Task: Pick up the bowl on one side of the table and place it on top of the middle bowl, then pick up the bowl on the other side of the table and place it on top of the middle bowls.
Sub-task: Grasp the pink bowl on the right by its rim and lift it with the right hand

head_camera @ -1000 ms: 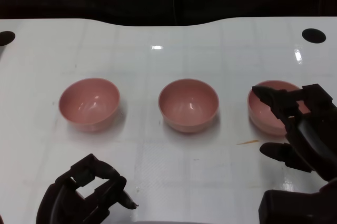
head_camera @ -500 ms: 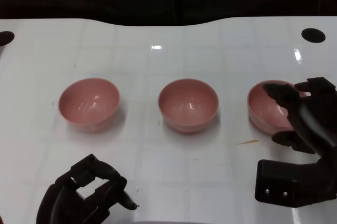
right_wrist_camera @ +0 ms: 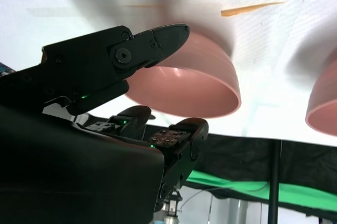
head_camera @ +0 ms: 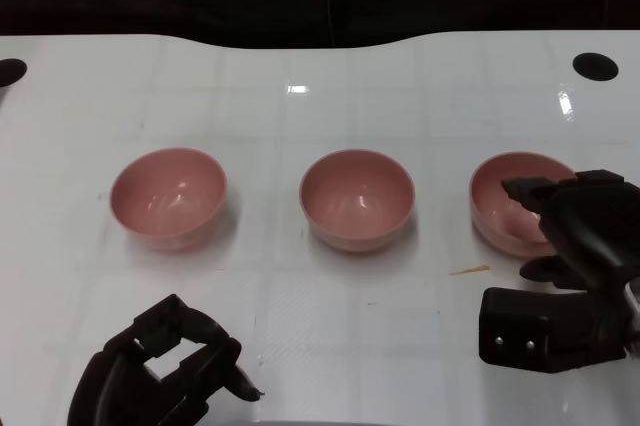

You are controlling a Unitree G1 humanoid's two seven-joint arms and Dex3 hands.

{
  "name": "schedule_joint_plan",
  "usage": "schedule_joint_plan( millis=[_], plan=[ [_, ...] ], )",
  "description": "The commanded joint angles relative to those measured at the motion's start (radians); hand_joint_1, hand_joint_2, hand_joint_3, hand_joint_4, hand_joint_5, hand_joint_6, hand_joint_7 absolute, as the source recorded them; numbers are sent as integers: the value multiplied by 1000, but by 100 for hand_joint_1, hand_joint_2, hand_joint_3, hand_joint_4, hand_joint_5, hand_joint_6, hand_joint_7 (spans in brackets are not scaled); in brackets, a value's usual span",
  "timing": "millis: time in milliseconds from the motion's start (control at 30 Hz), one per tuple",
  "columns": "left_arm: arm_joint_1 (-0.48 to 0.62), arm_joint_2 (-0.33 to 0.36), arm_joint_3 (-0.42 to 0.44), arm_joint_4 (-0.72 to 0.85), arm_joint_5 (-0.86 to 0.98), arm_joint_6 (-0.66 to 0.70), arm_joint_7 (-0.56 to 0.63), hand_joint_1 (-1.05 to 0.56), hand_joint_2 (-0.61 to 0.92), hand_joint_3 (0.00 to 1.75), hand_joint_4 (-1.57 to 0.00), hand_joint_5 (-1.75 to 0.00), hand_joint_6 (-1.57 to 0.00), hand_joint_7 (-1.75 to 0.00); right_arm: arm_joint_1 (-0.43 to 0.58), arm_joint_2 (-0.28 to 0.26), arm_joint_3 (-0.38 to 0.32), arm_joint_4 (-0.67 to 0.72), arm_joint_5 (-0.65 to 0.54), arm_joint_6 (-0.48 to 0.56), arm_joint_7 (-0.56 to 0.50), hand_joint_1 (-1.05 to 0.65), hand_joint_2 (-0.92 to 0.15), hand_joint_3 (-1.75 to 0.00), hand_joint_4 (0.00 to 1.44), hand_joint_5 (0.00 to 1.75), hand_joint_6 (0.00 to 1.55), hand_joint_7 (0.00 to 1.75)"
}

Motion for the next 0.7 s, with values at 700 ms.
schedule_joint_plan(
  millis=[700],
  plan=[
    [14, 6, 2, -29, -1, 5, 19, -33, 92, 11, -92, -125, -92, -106, -247, 20, 166, 474, 70, -51, -104, -40, -92, -1, 80, 63, 74, 2]
  ],
)
